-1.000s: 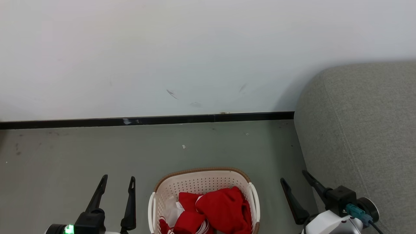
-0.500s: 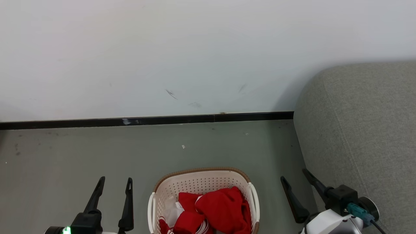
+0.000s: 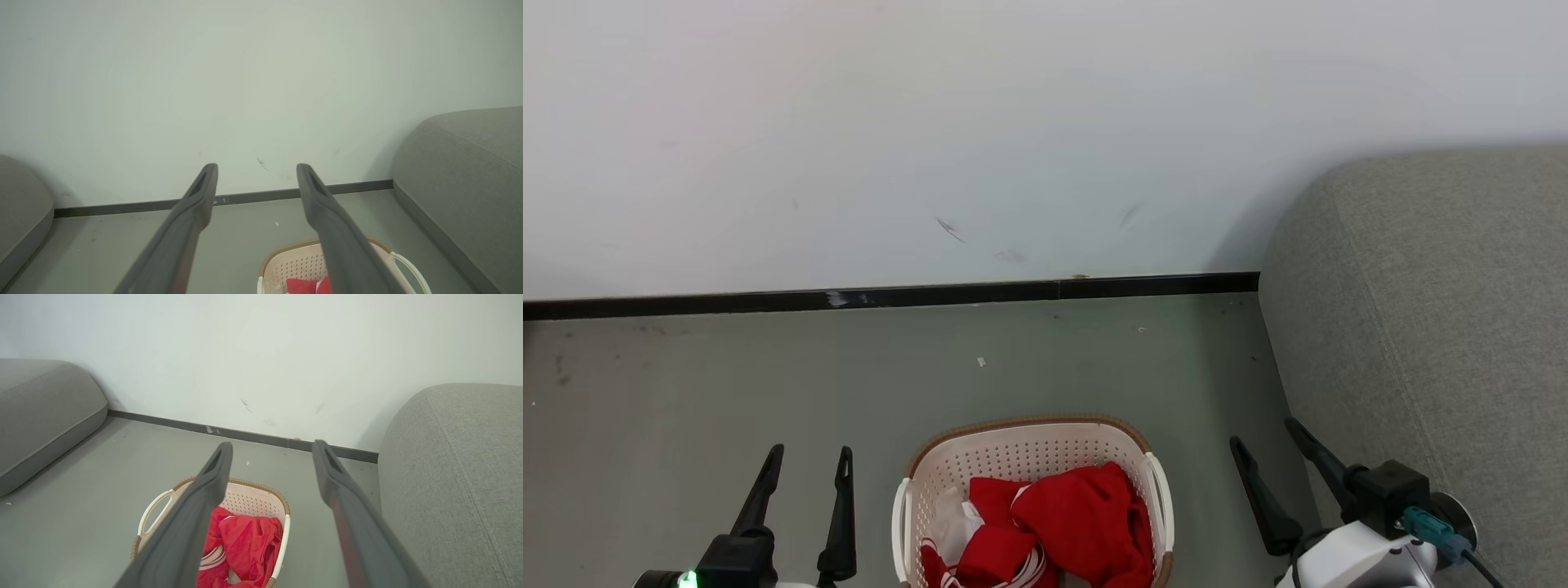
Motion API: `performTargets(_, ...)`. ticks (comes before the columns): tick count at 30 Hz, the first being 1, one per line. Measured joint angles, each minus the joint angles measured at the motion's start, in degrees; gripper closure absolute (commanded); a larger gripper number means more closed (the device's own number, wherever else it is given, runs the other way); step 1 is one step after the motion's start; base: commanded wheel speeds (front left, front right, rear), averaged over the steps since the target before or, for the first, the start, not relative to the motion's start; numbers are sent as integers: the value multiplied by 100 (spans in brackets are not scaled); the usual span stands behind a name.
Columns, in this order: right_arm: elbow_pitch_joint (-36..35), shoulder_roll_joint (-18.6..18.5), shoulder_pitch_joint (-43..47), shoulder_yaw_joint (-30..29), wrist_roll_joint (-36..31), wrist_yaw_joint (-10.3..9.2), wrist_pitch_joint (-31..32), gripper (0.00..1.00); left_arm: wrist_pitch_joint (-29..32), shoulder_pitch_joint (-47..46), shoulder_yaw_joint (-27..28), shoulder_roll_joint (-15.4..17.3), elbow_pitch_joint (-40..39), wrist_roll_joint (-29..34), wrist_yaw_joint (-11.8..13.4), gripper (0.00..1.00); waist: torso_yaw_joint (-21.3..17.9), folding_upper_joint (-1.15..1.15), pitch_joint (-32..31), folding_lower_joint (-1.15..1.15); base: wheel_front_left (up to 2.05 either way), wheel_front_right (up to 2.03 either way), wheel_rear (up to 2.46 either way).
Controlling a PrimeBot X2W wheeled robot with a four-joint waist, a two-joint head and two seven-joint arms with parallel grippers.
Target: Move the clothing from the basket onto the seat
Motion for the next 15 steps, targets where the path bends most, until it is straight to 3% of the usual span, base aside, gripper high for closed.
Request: performTargets(15,-116,14,265,-327,257,0,-1,0,0,-8,-255,67,516,214,-132,0,-42,0,241,0,0,0,0)
